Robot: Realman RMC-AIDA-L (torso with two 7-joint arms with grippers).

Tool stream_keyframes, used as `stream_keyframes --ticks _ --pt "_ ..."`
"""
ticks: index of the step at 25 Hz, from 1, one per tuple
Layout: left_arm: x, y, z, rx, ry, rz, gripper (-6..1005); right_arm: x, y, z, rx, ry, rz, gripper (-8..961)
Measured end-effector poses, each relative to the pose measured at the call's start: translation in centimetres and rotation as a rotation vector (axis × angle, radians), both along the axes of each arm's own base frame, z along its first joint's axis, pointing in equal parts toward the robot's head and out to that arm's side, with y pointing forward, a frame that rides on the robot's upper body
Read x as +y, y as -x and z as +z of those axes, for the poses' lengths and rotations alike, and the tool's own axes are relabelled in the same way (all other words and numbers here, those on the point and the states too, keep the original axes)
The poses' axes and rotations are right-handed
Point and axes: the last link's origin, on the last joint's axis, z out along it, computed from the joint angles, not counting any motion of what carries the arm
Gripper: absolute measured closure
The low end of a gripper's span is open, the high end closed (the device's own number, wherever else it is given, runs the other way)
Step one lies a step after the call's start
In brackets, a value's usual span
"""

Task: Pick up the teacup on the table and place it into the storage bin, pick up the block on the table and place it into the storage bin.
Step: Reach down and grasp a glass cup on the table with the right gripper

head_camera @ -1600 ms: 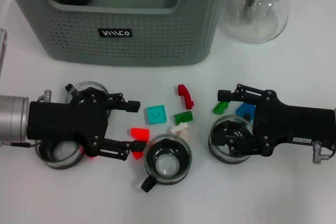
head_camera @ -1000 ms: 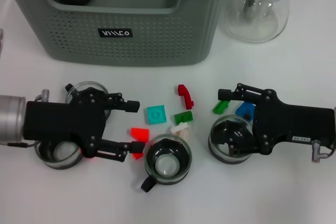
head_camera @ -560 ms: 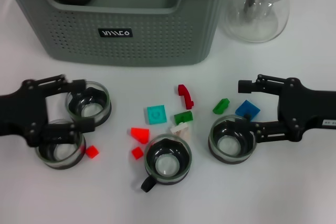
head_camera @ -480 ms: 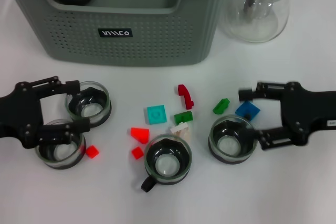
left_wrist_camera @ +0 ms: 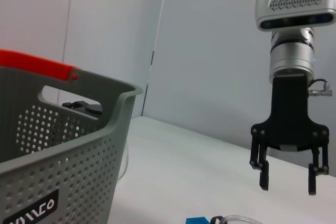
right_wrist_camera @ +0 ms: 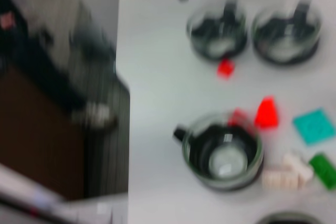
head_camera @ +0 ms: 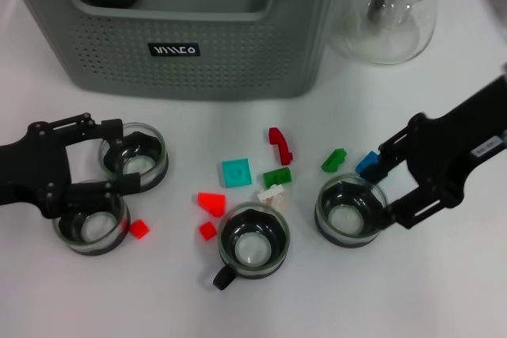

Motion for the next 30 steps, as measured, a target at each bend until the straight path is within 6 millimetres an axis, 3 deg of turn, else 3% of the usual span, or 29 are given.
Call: stream_keyframes --ticks 3,9,17,30 --pt "0.1 0.1 -0.2 -0.001 -0.003 0.009 127 0.4 1.8 -1.4 -0.119 0.039 0.047 254" --pt "-0.1 0.3 -0.2 -0.003 -0.01 0.021 127 0.2 3.3 -4.7 -0.251 0.042 0.14 273" --pt "0.0 0.4 -0.2 -0.001 -0.015 0.025 127 -1.0 2.3 -8.2 -0.351 0.026 0.188 280" --pt "0.4 0.0 -0.3 -0.004 -0.015 0.015 126 -1.6 0.7 -10.0 -0.382 -0.013 0.206 456"
